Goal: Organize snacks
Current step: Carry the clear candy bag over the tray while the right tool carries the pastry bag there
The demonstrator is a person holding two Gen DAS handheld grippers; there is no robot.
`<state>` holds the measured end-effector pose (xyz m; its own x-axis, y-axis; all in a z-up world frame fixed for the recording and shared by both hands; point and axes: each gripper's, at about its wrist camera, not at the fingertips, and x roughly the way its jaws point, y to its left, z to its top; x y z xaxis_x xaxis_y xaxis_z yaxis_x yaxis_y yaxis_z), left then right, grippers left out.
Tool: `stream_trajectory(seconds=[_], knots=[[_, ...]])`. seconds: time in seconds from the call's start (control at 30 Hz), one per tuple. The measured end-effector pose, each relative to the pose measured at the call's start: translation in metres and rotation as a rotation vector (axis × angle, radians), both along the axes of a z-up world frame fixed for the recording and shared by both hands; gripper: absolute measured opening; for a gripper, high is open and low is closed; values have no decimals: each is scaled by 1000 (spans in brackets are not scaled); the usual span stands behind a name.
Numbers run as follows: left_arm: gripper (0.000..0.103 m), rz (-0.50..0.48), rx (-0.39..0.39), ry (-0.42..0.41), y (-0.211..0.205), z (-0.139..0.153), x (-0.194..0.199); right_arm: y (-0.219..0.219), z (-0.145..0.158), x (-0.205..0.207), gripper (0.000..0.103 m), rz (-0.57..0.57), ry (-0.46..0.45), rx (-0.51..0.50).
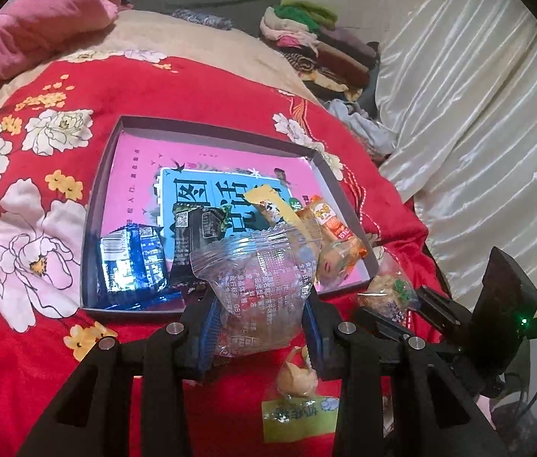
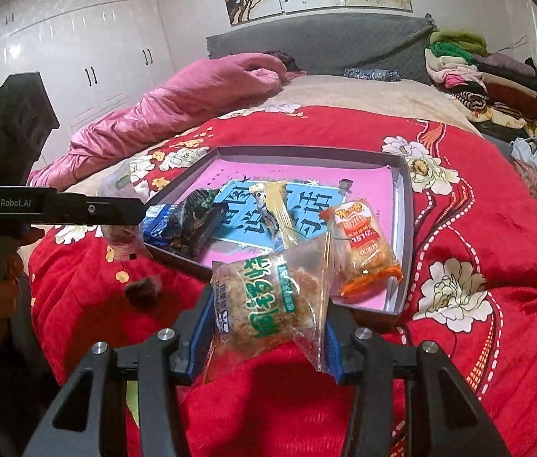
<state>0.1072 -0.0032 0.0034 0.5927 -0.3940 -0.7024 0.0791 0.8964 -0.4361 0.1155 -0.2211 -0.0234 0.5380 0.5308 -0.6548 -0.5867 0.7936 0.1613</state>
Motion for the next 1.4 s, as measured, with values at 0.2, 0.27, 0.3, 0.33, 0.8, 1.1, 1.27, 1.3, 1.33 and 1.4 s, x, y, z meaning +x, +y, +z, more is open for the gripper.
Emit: stream_trajectory(seconds=[0.2,0.27,0.3,0.33,0.8,1.1,1.27,1.3,1.33,1.4], knots=[[39,-9,3,-6,-5,0,3,2,2,4,49,3,-6,16],[39,-13,2,-7,-7,-1,3,2,2,5,49,2,-9,19],[39,-16,4,-8,-9,-1,3,2,3,5,49,2,-11,20],[39,-15,5,-9,-9,-1,4,2,4,5,49,0,-15,25],[39,-14,11,-17,-13,1,9,-3,9,10,49,-27,-30,37],[39,-12,10,-27,-15,4,12,-6,17,11,49,-45,-63,67],[39,-17,11,-35,-19,6,15,-9,20,13,49,-55,-73,80],[39,-18,11,-36,-20,6,16,-10,21,14,49,-56,-73,86],[39,-20,11,-37,-20,6,17,-10,21,15,49,-59,-75,87],[39,-22,10,-38,-22,6,18,-10,21,17,49,-63,-76,89]])
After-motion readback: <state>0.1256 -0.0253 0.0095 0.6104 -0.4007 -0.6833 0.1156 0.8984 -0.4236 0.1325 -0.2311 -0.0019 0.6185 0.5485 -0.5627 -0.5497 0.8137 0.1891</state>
